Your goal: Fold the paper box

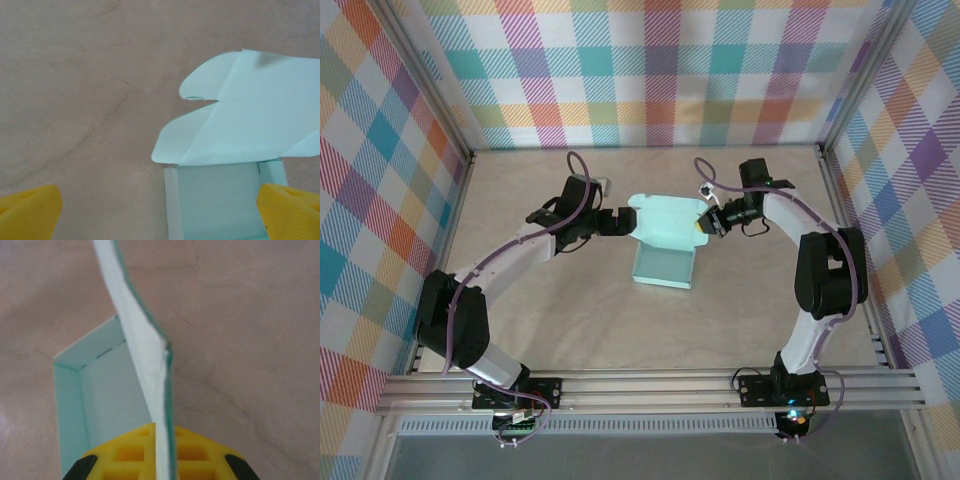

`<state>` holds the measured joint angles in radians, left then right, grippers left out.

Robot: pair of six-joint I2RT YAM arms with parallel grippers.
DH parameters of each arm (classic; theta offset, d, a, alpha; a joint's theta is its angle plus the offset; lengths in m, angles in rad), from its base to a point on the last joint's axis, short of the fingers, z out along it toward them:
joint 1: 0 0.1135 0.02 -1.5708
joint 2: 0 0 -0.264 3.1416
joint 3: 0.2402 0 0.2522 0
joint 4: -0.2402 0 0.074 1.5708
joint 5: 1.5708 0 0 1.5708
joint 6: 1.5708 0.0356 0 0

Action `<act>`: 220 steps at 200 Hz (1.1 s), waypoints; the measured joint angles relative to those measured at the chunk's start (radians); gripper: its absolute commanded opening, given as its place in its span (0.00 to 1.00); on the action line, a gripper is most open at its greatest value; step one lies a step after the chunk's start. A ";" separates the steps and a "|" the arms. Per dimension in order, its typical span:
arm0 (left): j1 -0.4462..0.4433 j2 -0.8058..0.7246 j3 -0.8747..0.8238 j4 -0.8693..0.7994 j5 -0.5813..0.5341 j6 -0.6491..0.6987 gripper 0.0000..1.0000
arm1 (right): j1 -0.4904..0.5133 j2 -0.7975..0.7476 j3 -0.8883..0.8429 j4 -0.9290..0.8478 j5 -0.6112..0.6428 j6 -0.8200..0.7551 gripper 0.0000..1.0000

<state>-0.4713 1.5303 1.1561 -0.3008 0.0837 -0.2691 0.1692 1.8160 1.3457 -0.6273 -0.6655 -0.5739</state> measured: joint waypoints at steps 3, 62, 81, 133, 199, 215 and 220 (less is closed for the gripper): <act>0.002 -0.005 -0.004 0.000 -0.001 0.001 1.00 | 0.001 -0.002 -0.002 -0.002 -0.003 -0.003 0.03; 0.037 -0.147 -0.085 0.002 -0.007 0.032 1.00 | 0.026 -0.029 -0.016 -0.069 -0.130 -0.107 0.04; 0.053 -0.168 -0.099 0.007 -0.008 0.040 1.00 | 0.040 -0.026 -0.018 -0.108 -0.171 -0.155 0.04; 0.083 -0.204 -0.150 0.018 -0.002 0.087 1.00 | 0.099 0.023 -0.015 -0.203 -0.224 -0.253 0.11; 0.117 -0.240 -0.200 0.072 0.122 0.323 1.00 | 0.112 0.028 -0.019 -0.164 -0.179 -0.230 0.64; 0.132 -0.201 -0.130 0.002 0.182 0.388 1.00 | 0.112 -0.006 -0.034 -0.144 -0.157 -0.216 0.69; 0.134 -0.183 -0.098 -0.025 0.203 0.410 1.00 | 0.112 -0.021 -0.040 -0.140 -0.153 -0.213 0.70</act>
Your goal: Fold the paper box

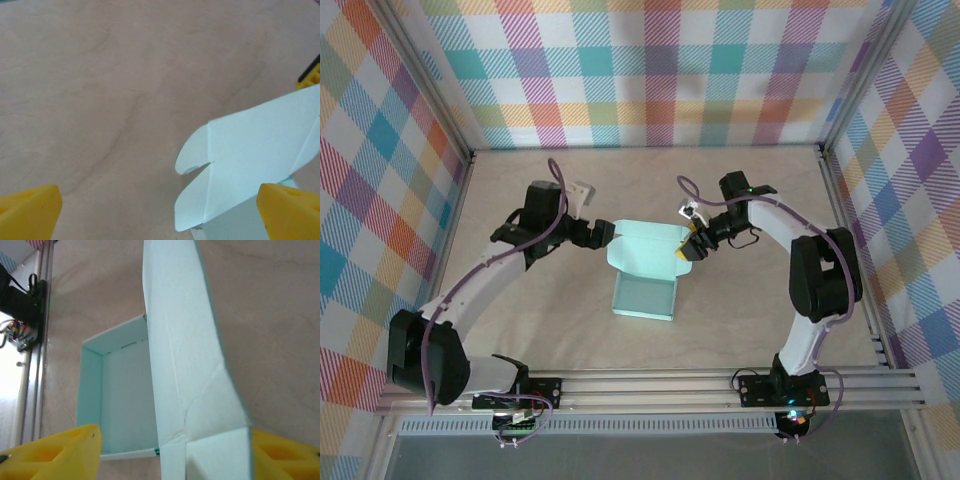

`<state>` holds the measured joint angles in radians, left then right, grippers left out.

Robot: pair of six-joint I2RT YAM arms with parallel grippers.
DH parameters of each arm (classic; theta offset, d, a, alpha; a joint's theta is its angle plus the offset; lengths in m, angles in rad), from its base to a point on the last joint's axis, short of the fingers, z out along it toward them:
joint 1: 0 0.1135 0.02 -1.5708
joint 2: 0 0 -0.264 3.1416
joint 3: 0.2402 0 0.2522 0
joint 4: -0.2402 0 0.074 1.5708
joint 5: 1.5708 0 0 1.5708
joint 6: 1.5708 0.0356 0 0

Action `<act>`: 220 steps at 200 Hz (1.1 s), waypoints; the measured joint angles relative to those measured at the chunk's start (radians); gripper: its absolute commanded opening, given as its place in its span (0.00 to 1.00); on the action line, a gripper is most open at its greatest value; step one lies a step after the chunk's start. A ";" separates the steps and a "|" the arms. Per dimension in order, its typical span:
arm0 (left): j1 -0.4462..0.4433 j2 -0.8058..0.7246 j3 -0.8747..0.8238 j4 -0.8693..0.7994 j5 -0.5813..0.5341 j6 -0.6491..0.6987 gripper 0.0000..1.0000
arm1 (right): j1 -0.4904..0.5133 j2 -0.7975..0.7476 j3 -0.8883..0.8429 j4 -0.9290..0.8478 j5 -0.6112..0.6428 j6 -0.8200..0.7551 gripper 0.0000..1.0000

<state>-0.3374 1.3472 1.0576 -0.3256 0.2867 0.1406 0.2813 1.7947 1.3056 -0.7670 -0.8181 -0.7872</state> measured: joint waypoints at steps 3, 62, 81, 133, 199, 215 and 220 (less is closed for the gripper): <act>0.000 0.011 0.018 -0.014 0.012 0.016 1.00 | 0.000 -0.010 -0.003 0.001 0.004 0.006 0.70; 0.001 0.189 0.279 -0.309 0.209 0.321 0.98 | 0.000 -0.173 -0.052 0.025 0.074 0.047 0.70; 0.001 0.291 0.396 -0.432 0.244 0.398 0.97 | 0.000 -0.219 -0.070 0.026 0.082 0.055 0.71; 0.006 0.518 0.613 -0.678 0.295 0.537 0.75 | 0.000 -0.344 -0.115 0.017 0.080 0.073 0.71; 0.013 0.668 0.767 -0.891 0.347 0.698 0.34 | 0.000 -0.355 -0.118 -0.006 0.100 0.073 0.71; 0.013 0.679 0.780 -0.915 0.357 0.724 0.28 | 0.000 -0.355 -0.118 -0.009 0.104 0.074 0.71; 0.013 0.683 0.785 -0.922 0.360 0.728 0.27 | 0.000 -0.355 -0.118 -0.010 0.104 0.074 0.71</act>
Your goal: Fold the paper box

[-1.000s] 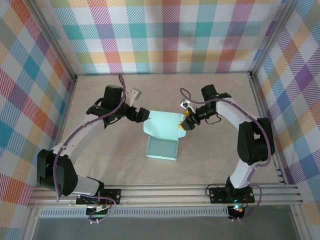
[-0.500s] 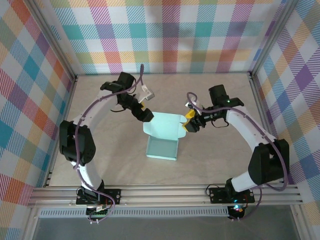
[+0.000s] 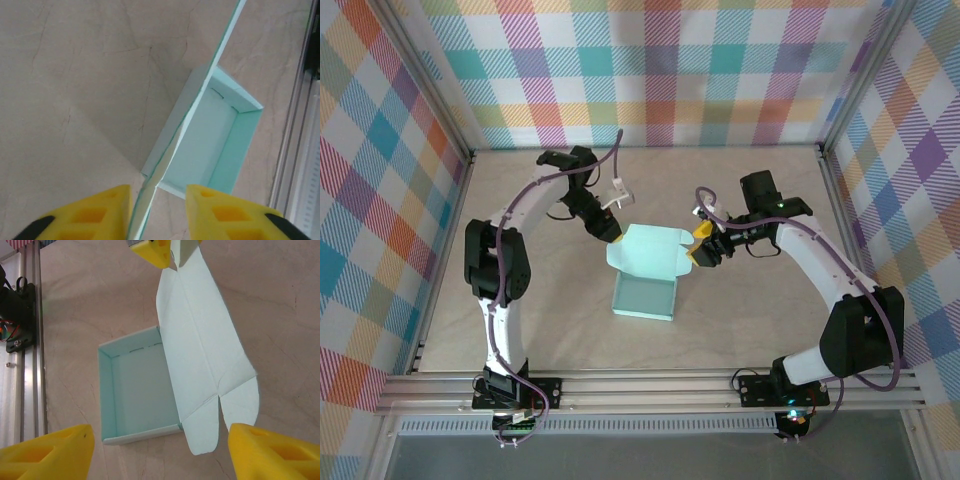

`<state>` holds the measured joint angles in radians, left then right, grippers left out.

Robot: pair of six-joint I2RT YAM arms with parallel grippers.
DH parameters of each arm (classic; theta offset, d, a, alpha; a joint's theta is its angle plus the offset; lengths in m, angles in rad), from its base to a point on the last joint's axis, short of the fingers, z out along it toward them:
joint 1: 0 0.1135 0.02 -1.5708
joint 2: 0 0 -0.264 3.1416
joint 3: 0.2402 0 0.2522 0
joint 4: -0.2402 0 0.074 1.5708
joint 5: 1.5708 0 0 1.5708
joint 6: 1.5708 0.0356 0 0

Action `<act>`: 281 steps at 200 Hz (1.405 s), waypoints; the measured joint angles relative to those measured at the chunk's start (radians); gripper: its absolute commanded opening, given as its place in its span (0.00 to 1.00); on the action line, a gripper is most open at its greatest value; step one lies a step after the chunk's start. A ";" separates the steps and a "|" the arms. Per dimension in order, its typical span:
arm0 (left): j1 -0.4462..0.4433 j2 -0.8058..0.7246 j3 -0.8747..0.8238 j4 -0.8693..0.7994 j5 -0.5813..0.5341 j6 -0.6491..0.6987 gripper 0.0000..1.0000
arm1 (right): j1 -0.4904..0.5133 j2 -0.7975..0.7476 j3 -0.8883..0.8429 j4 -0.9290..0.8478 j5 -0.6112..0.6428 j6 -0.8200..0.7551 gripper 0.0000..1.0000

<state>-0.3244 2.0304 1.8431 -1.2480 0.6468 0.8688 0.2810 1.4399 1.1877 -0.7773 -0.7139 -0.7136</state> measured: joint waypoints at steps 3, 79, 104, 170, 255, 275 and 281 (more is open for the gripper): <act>0.000 0.002 0.003 -0.004 0.000 0.007 0.25 | 0.000 0.000 0.000 0.000 0.000 0.000 0.71; 0.000 0.008 -0.006 -0.036 0.019 0.045 0.14 | 0.000 0.001 0.000 0.006 0.023 0.023 0.70; 0.000 0.008 -0.008 -0.036 0.015 0.045 0.25 | 0.000 0.001 0.000 0.012 0.026 0.027 0.70; 0.001 0.006 -0.065 -0.023 -0.004 0.045 0.25 | 0.000 0.005 0.000 0.014 0.037 0.041 0.70; 0.004 -0.011 -0.083 -0.002 -0.001 0.044 0.18 | 0.000 0.005 0.000 0.018 0.041 0.048 0.70; 0.007 -0.016 -0.083 -0.003 -0.001 0.044 0.17 | 0.000 0.005 0.000 0.018 0.041 0.048 0.70; 0.008 -0.018 -0.083 -0.003 -0.001 0.043 0.16 | 0.000 0.005 0.000 0.018 0.041 0.048 0.70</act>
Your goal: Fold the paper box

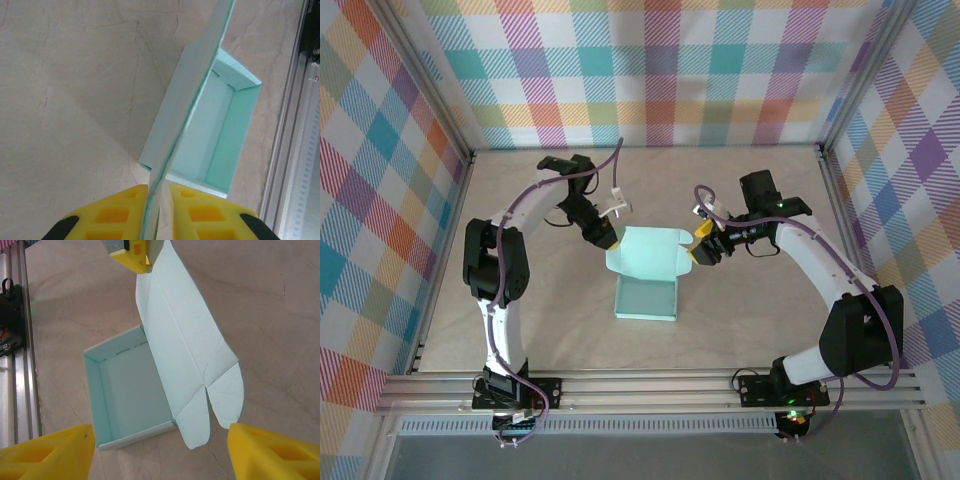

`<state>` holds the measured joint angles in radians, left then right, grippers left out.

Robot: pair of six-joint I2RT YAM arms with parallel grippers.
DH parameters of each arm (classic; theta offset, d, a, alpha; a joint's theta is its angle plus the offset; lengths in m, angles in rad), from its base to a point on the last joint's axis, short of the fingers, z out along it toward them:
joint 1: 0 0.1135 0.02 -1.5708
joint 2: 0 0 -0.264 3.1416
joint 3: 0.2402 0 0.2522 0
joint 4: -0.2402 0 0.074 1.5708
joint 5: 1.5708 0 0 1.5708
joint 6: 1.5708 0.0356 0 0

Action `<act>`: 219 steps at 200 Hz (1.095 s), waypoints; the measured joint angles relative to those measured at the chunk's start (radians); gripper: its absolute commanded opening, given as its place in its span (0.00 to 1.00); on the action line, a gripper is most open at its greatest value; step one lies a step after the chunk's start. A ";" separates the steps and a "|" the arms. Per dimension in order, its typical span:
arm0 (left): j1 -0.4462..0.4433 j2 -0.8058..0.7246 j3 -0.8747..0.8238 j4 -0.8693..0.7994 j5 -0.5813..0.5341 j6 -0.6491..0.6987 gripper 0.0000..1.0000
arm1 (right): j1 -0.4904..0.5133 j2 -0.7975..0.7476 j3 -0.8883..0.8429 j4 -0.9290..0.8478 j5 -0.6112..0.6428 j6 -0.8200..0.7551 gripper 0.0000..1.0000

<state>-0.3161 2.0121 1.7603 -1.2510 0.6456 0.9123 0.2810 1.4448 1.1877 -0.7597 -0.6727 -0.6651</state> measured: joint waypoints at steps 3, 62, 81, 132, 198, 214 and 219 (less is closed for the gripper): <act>0.001 -0.001 0.000 0.000 0.000 0.001 0.15 | 0.000 0.000 0.000 0.000 0.000 0.000 0.70; 0.005 -0.003 0.000 -0.003 0.000 -0.003 0.20 | 0.000 0.000 0.000 0.000 0.004 0.000 0.70; 0.005 -0.003 0.000 -0.003 0.000 -0.002 0.20 | 0.000 0.000 0.000 0.001 0.004 0.000 0.70; 0.005 -0.003 0.000 -0.003 -0.002 -0.002 0.17 | -0.003 0.000 0.000 0.003 0.012 0.000 0.70; 0.005 -0.002 0.001 -0.004 -0.003 -0.003 0.19 | -0.006 0.000 0.000 0.004 0.019 0.000 0.70; 0.005 0.003 0.004 -0.003 -0.003 -0.003 0.19 | -0.007 0.000 0.000 0.004 0.019 0.000 0.70; 0.005 0.003 0.004 -0.003 -0.003 -0.003 0.19 | -0.007 0.000 0.000 0.004 0.019 0.000 0.70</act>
<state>-0.3111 2.0155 1.7641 -1.2545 0.6430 0.9092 0.2737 1.4448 1.1877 -0.7559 -0.6533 -0.6651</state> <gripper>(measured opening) 0.192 0.702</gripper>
